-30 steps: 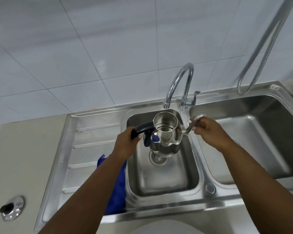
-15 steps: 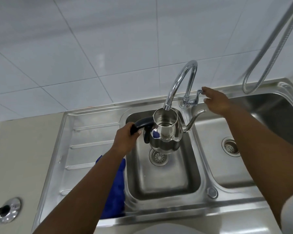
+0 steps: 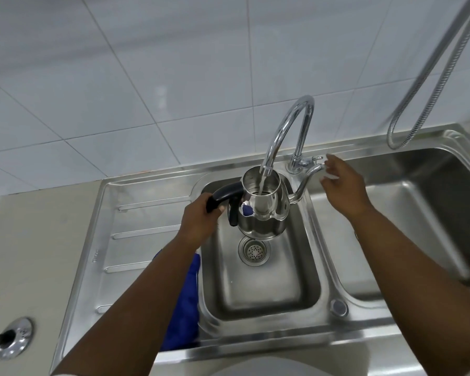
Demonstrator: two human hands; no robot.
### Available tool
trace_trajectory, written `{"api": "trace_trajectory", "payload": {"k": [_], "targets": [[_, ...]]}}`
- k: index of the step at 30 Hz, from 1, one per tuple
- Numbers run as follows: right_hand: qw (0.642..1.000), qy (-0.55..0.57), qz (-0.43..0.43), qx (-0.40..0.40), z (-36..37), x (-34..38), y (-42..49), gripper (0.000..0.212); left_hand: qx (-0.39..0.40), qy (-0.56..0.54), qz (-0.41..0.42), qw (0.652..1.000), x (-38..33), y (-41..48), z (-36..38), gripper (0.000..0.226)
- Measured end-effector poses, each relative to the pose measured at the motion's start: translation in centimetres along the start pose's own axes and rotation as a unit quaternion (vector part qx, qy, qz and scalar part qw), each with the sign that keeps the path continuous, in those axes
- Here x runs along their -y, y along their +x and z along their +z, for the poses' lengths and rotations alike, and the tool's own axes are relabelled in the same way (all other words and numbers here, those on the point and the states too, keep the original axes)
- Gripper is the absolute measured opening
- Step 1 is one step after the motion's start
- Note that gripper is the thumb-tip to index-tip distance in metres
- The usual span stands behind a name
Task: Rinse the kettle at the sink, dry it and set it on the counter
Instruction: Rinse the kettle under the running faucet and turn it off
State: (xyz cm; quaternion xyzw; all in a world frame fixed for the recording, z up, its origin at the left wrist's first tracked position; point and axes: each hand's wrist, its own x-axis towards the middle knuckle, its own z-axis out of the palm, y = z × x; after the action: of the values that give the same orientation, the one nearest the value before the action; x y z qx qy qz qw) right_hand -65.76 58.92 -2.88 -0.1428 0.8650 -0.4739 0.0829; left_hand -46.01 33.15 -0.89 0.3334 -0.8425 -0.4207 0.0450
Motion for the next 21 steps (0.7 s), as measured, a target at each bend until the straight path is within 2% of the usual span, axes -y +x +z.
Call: {"api": "trace_trajectory", "payload": {"k": [4, 8, 15, 21], "targets": [[0.996, 0.067, 0.006, 0.063, 1.7, 1.1, -2.2, 0.020, 0.007, 0.006, -0.002, 1.000, 0.1, 0.0, -0.1, 0.022], [0.989, 0.132, 0.006, 0.061, 2.5, 1.5, -2.5, 0.031, 0.007, 0.005, -0.007, 1.000, 0.1, 0.1, -0.3, 0.023], [0.992, 0.119, 0.017, 0.049, 3.0, 1.9, -1.7, 0.034, 0.005, -0.021, -0.018, 1.000, -0.2, 0.3, -0.6, 0.022], [0.992, 0.116, 0.024, 0.047, 3.3, 2.3, -1.5, 0.028, 0.006, -0.016, -0.024, 1.000, -0.1, 0.7, -0.7, 0.020]]}}
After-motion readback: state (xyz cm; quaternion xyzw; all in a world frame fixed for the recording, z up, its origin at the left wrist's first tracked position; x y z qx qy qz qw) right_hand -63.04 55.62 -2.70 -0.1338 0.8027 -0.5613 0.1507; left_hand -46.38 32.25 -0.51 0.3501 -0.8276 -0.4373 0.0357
